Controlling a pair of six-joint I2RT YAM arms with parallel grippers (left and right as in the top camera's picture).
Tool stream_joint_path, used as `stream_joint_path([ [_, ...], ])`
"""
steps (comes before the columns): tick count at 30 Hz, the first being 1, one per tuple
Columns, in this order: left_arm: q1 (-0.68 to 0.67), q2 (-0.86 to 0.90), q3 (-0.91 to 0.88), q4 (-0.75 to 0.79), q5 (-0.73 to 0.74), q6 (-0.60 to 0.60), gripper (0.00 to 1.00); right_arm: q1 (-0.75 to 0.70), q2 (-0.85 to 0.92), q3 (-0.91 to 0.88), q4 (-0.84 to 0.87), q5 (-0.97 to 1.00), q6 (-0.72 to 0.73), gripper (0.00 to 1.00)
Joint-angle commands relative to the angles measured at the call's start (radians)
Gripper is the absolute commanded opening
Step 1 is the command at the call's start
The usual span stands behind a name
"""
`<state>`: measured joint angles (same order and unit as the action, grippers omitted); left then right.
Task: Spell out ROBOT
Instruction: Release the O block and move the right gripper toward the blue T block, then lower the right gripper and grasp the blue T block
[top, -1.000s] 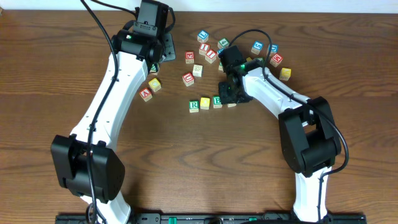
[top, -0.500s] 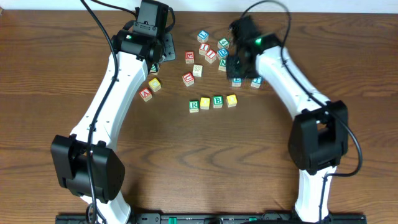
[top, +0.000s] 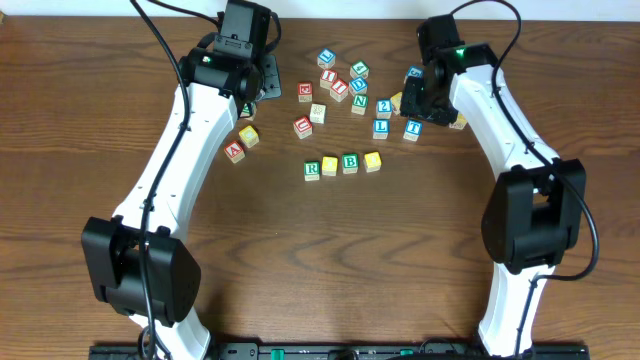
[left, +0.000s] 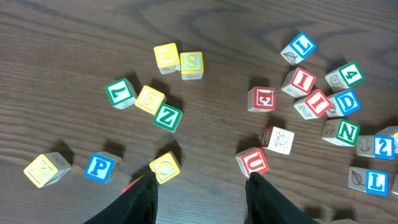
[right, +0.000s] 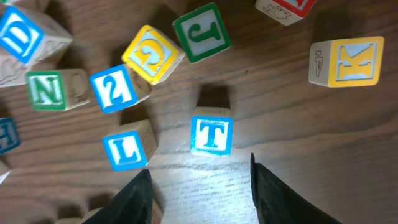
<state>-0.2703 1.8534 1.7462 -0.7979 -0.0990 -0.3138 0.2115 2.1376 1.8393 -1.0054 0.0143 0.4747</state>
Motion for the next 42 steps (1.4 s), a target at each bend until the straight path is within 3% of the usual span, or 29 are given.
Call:
stream_joint_path([
  [1,0.006,0.008,-0.008,-0.005,-0.026,0.014,0.46,-0.013,0.027,-0.012,0.013,0.017,0.026,0.47],
  [17,0.006,0.008,-0.008,-0.005,-0.026,0.014,0.46,-0.014,0.14,-0.013,0.031,0.009,0.026,0.49],
  [42,0.006,0.009,-0.008,-0.005,-0.026,0.014,0.46,-0.014,0.159,-0.052,0.094,0.028,-0.035,0.32],
])
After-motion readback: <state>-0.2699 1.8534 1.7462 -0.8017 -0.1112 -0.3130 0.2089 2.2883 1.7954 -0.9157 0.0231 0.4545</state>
